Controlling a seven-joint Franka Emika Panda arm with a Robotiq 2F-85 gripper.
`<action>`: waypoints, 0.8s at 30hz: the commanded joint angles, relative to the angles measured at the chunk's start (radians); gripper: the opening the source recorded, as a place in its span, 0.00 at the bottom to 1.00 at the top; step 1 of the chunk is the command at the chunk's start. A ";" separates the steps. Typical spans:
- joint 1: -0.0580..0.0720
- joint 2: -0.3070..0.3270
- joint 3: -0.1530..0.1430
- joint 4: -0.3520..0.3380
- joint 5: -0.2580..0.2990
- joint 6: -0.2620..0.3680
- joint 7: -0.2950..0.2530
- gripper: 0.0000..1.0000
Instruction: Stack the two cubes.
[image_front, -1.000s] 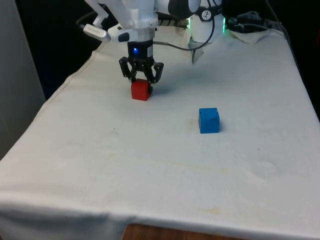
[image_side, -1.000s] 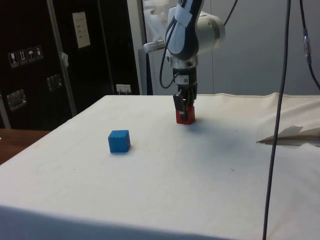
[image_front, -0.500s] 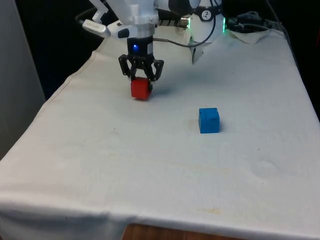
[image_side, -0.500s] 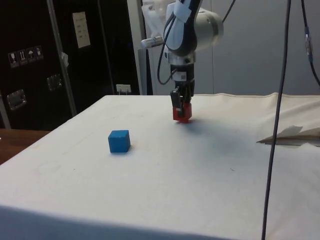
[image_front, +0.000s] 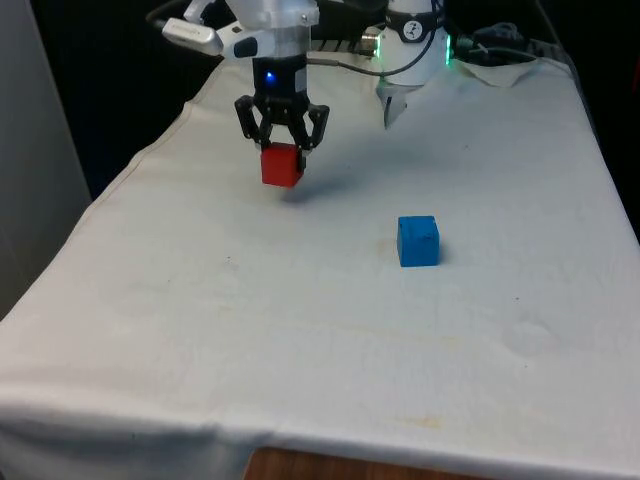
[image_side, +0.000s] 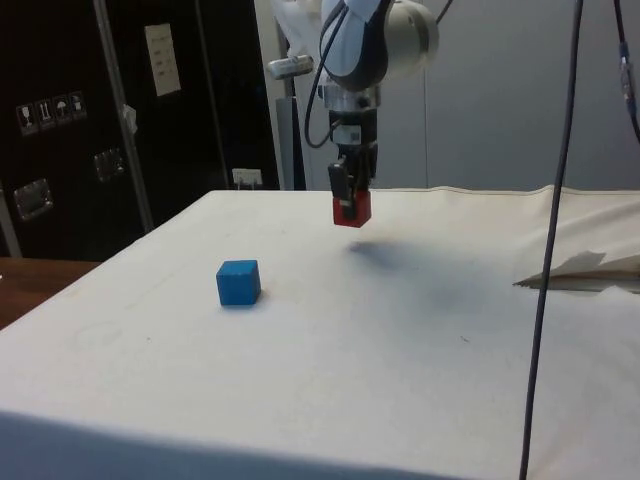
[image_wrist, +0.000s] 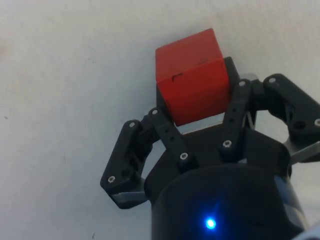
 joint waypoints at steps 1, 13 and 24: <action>0.011 0.000 -0.015 0.010 -0.027 -0.018 0.022 0.02; 0.016 -0.018 -0.013 0.066 -0.036 -0.087 0.033 0.02; 0.013 -0.033 0.000 0.115 -0.041 -0.143 0.038 0.02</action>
